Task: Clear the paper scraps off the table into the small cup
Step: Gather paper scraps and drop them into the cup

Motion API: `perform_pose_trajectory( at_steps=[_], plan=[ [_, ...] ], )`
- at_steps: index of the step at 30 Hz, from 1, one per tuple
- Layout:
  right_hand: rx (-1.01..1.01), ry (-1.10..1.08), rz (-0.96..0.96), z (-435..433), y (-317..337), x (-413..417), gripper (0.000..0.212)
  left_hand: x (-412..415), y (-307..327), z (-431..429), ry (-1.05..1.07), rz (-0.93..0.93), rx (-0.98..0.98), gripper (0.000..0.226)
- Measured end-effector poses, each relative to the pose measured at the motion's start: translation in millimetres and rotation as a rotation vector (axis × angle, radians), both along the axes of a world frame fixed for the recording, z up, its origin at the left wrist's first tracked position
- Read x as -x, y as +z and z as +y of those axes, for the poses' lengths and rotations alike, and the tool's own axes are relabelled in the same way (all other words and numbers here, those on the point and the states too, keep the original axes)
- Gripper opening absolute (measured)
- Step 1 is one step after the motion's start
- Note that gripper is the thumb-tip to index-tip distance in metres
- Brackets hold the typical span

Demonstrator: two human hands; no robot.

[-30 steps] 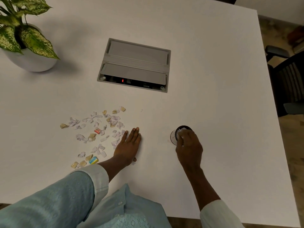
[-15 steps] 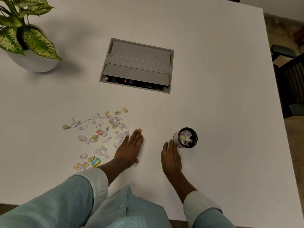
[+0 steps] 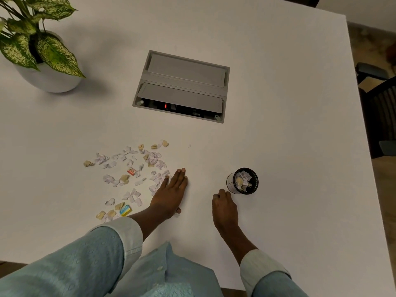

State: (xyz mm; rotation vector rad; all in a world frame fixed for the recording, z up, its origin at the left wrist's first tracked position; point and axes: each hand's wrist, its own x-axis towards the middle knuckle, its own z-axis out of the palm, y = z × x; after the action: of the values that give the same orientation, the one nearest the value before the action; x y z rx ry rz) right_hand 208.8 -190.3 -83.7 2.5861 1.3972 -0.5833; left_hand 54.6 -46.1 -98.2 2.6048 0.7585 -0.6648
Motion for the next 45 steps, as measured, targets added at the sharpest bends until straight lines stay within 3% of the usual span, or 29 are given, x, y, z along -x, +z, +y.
perform_pose_trajectory(
  at_steps=[3,6,9,14,23,30,35,40,45],
  plan=[
    [-0.15,-0.027,0.083,-3.3,5.9,3.2,0.037,-0.4,0.4,0.0,0.004,0.004,0.003,0.116],
    [-0.348,-0.189,0.198,-6.0,17.1,3.8,0.018,-0.6,1.0,0.0,0.001,0.013,0.002,0.114],
    [-0.496,-0.336,0.167,-2.3,41.3,-7.3,0.015,-0.9,1.3,0.0,-0.01,0.026,-0.004,0.113],
    [-0.76,-0.394,-0.043,1.1,58.3,-44.1,0.014,-1.1,4.2,0.3,-0.014,0.027,-0.009,0.112],
    [-0.7,-0.417,-0.056,3.1,54.8,-63.4,0.017,0.4,2.5,0.3,-0.014,0.007,-0.012,0.113],
    [-0.755,-0.121,0.098,49.1,44.4,-48.4,0.016,2.3,-0.3,1.2,-0.007,-0.008,-0.004,0.113],
    [-0.594,-0.034,0.235,115.5,25.9,-43.6,0.014,5.8,-3.5,3.3,-0.018,-0.026,-0.002,0.112],
    [-0.387,0.011,0.256,160.4,-5.6,-50.2,0.016,7.6,-8.9,4.0,-0.018,-0.04,-0.003,0.117],
    [-0.374,0.065,0.238,182.1,-21.9,-53.4,0.029,7.9,-8.5,5.2,-0.001,-0.057,0.011,0.118]
  ],
)
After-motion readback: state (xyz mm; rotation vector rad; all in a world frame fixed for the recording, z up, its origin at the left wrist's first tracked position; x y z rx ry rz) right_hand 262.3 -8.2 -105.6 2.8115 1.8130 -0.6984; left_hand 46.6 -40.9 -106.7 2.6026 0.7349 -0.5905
